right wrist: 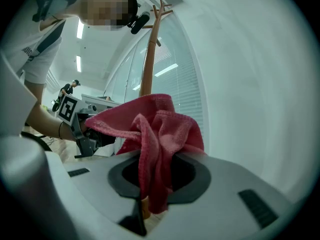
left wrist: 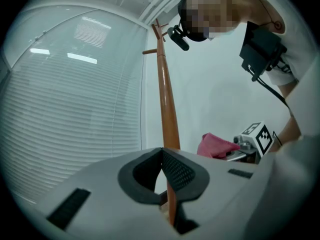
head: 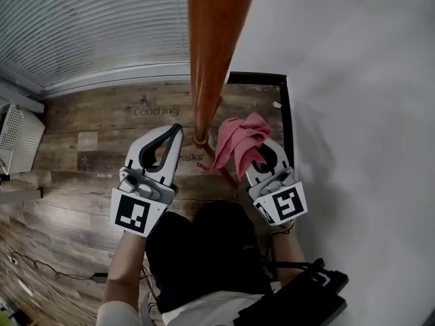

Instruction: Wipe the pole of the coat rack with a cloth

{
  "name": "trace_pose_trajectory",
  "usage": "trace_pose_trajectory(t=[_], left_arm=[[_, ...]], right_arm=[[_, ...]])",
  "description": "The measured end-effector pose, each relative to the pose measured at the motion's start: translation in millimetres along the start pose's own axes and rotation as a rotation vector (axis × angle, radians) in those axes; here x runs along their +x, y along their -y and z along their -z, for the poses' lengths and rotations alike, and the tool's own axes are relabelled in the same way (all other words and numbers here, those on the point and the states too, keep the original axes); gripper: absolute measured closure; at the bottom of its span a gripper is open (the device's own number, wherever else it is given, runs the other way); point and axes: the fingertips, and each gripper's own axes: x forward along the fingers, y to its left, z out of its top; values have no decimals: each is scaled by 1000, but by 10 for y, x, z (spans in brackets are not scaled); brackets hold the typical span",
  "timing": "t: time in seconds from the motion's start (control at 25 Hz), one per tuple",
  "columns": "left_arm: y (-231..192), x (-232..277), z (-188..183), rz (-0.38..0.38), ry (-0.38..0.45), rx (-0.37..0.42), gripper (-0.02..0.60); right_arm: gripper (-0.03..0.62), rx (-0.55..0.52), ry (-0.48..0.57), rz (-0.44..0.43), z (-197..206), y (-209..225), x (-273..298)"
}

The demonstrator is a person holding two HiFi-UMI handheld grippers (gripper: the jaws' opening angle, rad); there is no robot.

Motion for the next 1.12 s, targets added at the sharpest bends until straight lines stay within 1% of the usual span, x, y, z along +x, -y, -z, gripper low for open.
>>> trace_pose_trajectory(t=[0.2, 0.32, 0.4, 0.48, 0.64, 0.76, 0.92, 1.04, 1.12], left_arm=[[35, 47, 251, 25, -18, -26, 567], [74, 81, 354, 47, -22, -20, 568], [109, 83, 448, 64, -36, -1, 566], [145, 73, 542, 80, -46, 3, 568], [199, 26, 709, 102, -47, -9, 568], [225, -34, 841, 93, -67, 0, 568], [267, -113, 938, 65, -59, -38, 567], [339, -164, 1005, 58, -67, -62, 568], [373, -174, 1025, 61, -77, -62, 566]], right_arm=[[508, 20, -21, -26, 302, -10, 27], [508, 19, -39, -54, 493, -33, 26], [508, 20, -20, -77, 573, -70, 43], [508, 11, 29, -107, 594, -140, 82], [508, -30, 23, -156, 821, -262, 98], [508, -55, -8, -186, 1036, -325, 132], [508, -54, -37, -202, 1230, -389, 188], [508, -136, -137, -235, 1457, -465, 154], [508, -154, -171, -239, 1550, -478, 160]])
